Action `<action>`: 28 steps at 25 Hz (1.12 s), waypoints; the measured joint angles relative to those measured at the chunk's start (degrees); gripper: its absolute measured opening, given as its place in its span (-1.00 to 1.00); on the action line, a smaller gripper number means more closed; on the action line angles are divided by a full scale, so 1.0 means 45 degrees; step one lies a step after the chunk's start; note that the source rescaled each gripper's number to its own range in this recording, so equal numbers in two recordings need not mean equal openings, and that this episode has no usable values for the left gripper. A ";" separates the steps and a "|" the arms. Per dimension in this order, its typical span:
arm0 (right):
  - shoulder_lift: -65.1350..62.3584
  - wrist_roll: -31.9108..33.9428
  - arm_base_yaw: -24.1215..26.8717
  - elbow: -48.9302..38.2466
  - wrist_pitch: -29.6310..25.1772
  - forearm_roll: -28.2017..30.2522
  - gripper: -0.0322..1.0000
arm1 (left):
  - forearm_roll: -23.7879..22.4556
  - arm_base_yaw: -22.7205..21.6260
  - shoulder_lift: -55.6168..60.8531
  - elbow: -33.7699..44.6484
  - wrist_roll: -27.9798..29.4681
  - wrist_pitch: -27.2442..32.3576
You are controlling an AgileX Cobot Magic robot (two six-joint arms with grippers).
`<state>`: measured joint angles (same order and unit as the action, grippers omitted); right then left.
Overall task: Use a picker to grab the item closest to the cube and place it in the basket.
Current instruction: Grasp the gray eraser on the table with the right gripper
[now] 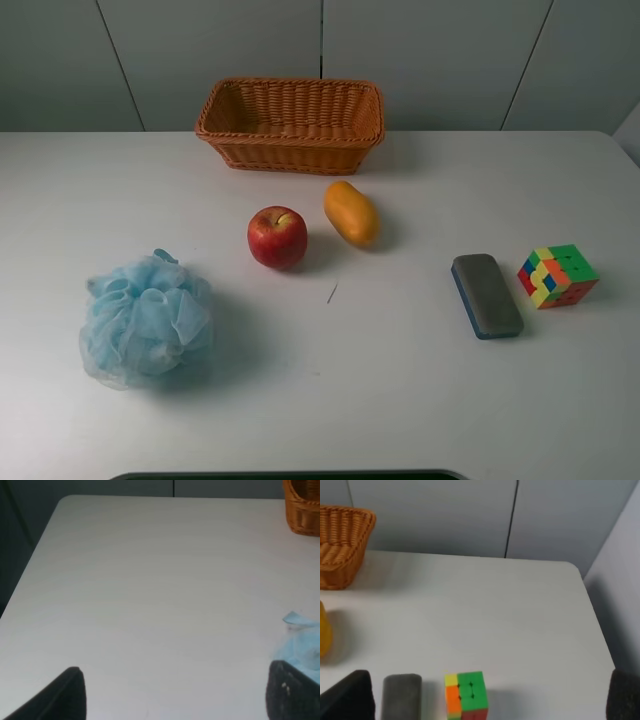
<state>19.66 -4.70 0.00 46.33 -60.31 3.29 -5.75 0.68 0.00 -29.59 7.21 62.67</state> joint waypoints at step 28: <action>1.6324 0.2607 -0.5527 0.4109 0.0693 -0.0731 1.00 | 0.0000 0.0000 0.0000 0.0000 0.0000 0.0000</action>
<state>93.12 7.04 -24.87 64.82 -57.19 0.00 -5.75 0.68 0.00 -29.59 7.21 62.67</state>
